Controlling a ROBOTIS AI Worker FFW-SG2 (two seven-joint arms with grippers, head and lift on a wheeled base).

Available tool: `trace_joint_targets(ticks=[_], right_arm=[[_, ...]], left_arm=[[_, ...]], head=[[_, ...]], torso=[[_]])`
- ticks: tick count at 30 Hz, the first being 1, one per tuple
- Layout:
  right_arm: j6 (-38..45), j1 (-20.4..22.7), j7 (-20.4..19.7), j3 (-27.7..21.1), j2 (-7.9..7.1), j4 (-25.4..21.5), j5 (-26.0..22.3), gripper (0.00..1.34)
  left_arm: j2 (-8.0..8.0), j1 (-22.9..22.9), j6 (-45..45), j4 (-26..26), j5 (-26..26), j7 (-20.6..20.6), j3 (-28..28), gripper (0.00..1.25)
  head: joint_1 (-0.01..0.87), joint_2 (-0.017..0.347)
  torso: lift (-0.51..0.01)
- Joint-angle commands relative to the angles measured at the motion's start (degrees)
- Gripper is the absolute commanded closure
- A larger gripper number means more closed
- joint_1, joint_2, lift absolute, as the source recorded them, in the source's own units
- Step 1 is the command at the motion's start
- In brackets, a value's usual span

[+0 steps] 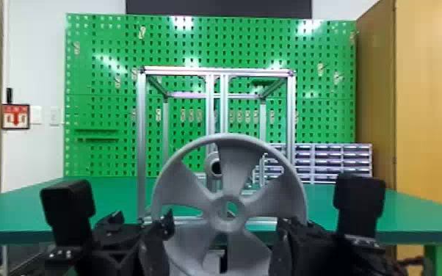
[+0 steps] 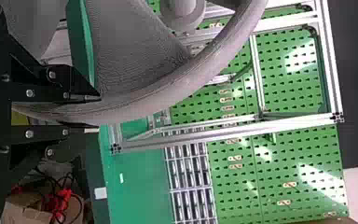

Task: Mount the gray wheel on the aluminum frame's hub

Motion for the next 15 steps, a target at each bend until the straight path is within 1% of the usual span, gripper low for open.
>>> trace_joint_targets(ticks=[1,6,15], right_arm=[[2.0,-2.1,-1.2,-1.2,0.62,0.0,-4.5,1.10],[2.4,-4.1,-1.3,-1.7,1.03,0.4,-7.6,1.10],[3.0,-4.6,-1.3,-1.8,1.03,0.4,-8.3,1.10]], left_arm=[[-0.39,-1.1,-0.1,0.8,1.4,0.5,0.8,0.18],[-0.65,-2.4,-0.1,1.5,2.5,1.0,0.4,0.18],[-0.83,-3.8,-1.3,1.6,3.6,1.8,-1.0,0.18]], head=[[-0.005,0.006],[-0.005,0.006],[-0.005,0.006]], torso=[[-0.499],[-0.499],[-0.499]])
